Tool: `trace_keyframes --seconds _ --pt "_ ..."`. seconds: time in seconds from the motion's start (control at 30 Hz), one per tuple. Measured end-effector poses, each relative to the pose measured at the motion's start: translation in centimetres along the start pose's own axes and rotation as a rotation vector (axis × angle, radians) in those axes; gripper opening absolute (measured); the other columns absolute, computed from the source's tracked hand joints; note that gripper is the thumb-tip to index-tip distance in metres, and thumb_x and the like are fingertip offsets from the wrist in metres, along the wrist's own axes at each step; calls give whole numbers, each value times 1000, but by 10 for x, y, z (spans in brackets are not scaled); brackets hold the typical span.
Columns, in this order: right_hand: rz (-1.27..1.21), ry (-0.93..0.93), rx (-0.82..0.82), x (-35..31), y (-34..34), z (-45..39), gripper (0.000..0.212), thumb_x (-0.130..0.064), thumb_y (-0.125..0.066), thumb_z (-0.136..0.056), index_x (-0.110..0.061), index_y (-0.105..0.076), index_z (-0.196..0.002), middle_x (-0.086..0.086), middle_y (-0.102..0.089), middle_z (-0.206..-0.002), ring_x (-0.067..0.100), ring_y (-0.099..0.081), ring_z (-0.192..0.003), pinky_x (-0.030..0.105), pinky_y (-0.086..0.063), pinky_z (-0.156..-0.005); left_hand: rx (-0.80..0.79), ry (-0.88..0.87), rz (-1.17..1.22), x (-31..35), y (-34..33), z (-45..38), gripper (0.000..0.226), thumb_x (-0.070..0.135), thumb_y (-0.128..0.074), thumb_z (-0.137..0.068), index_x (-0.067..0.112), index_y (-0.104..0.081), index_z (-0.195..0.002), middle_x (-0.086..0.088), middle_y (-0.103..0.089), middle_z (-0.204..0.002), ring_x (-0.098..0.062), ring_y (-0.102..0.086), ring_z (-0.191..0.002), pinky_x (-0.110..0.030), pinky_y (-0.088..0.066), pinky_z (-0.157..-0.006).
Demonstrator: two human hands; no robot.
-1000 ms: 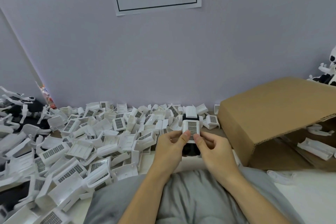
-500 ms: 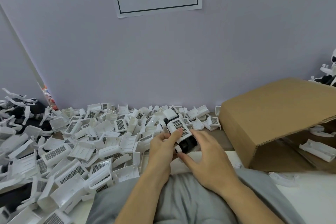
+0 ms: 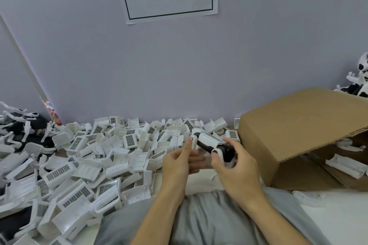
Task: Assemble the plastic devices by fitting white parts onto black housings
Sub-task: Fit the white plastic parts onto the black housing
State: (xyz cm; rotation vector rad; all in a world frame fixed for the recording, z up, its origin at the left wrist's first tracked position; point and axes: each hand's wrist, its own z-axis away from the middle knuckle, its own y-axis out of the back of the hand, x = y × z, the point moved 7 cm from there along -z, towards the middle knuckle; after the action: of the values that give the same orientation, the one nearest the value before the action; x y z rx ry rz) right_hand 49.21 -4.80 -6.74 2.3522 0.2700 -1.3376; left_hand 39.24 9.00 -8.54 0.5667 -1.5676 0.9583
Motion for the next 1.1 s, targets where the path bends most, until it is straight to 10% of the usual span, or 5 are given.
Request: trace_keyframes --seconds 0.17,0.43,0.7,0.87,1.1 --pt "-431 -193 84 16 12 -8 17 -22 -60 -95 -22 -67 -79 -14 -60 -67 8 -50 -58 10 -41 -52 176 -178 -54 13 19 -2 18 26 -63 -97 22 -70 -81 0 -64 -74 -13 -55 -63 -25 -45 -56" --pt "-642 -381 -129 29 -8 -7 27 -40 -58 -79 -21 -70 -65 11 -55 -62 20 -53 -52 31 -45 -46 -217 -53 192 9 -9 3 21 10 -58 -97 15 -73 -111 -10 -72 -99 -20 -67 -82 -26 -55 -61" --pt "-730 -390 -156 25 -10 -2 49 -48 -37 -101 -16 -72 -113 12 -76 -106 29 -67 -88 31 -50 -62 56 102 234 -9 11 -9 17 10 -66 -93 10 -73 -78 -8 -74 -74 -26 -69 -60 -34 -56 -50" --pt "-686 -315 -122 20 -2 -5 35 -15 -36 -104 -23 -64 -124 7 -74 -104 28 -67 -80 30 -43 -59 100 132 289 -10 12 -8 24 26 -69 -93 2 -67 -92 -5 -70 -62 -24 -70 -53 -32 -56 -47" --pt "-379 -81 -168 11 -5 -1 80 14 -61 -84 -49 -46 -130 -9 -54 -129 10 -65 -105 17 -52 -74 159 141 226 -15 21 -11 23 21 -51 -100 2 -64 -106 -10 -66 -66 -23 -58 -40 -26 -46 -36"
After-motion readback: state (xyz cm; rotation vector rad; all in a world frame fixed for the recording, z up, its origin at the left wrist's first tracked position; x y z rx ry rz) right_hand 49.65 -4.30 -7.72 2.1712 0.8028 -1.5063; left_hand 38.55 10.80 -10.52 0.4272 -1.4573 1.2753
